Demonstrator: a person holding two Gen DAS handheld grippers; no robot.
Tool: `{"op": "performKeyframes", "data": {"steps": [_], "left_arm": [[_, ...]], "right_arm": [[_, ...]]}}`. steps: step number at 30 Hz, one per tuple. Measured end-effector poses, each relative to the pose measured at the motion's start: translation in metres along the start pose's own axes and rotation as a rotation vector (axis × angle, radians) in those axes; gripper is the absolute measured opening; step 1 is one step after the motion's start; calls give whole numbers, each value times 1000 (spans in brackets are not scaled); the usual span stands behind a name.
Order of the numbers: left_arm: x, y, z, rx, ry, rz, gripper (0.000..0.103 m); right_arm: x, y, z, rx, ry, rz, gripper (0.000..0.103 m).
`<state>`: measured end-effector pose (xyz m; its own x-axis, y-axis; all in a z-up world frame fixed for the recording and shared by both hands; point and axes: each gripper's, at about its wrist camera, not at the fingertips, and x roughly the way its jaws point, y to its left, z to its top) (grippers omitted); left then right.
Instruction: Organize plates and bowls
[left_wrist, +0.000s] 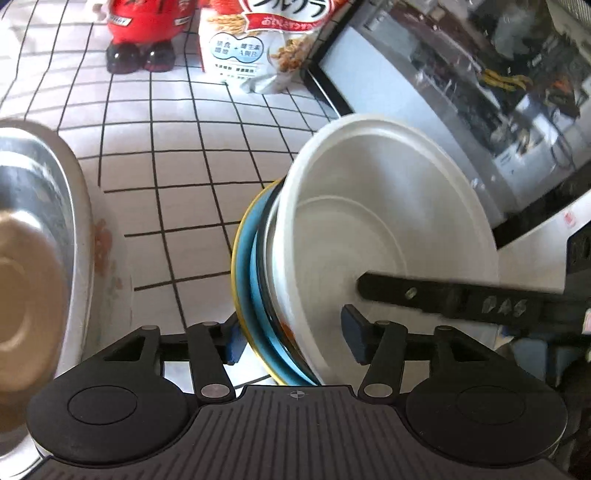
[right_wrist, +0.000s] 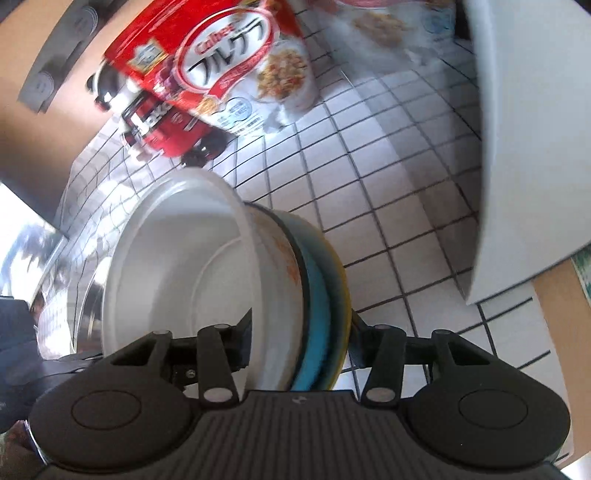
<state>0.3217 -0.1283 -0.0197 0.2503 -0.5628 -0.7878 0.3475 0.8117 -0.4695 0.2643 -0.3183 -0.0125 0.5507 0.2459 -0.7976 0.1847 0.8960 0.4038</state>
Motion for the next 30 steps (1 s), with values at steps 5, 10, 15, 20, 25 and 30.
{"op": "performKeyframes", "data": {"steps": [5, 10, 15, 20, 25, 30], "left_arm": [[7, 11, 7, -80, 50, -40, 56], [13, 15, 13, -118, 138, -55, 55], [15, 13, 17, -152, 191, -28, 55], [16, 12, 19, -191, 221, 1, 55], [14, 3, 17, -157, 205, 41, 55], [13, -6, 13, -107, 186, 68, 53]], "right_arm": [[7, 0, 7, 9, 30, 1, 52], [8, -5, 12, 34, 11, 19, 52], [8, -5, 15, 11, 2, 25, 52], [8, -3, 14, -26, -21, 16, 52], [6, -1, 10, -52, -35, 2, 52], [5, -4, 4, -36, -17, 20, 51]]}}
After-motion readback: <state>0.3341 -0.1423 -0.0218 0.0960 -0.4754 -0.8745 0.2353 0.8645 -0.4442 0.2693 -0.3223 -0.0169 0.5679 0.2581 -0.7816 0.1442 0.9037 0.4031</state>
